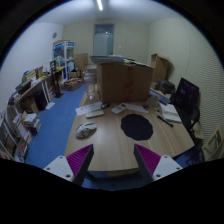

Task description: Arrange mouse

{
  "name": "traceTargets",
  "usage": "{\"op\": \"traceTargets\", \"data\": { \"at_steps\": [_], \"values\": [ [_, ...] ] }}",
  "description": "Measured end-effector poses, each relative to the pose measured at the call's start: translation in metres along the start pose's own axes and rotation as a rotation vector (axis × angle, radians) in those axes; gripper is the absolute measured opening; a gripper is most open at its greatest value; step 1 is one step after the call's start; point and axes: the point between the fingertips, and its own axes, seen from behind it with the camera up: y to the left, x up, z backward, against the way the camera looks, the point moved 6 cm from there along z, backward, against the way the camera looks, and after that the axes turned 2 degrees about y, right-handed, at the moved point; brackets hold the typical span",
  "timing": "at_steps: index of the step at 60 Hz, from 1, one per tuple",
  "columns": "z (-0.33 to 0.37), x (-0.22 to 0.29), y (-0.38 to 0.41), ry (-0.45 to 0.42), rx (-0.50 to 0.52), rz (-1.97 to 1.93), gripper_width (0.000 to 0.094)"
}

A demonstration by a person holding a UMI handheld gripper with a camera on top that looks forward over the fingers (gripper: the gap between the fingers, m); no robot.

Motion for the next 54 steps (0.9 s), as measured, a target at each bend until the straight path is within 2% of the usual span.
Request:
{"op": "traceTargets", "data": {
  "at_steps": [8, 14, 30, 37, 54],
  "values": [
    [-0.024, -0.003, 0.014, 0.036, 0.052, 0.035, 0.0848],
    [-0.05, -0.002, 0.021, 0.026, 0.072, 0.063, 0.085],
    [-0.141, 0.001, 0.093, -0.002, 0.232, 0.073, 0.0834],
    [-0.168, -0.012, 0.118, 0.042, 0.297, 0.111, 0.0836],
    [-0.229, -0.019, 0.145, 0.097, 0.298, 0.085, 0.0841]
  ]
}}
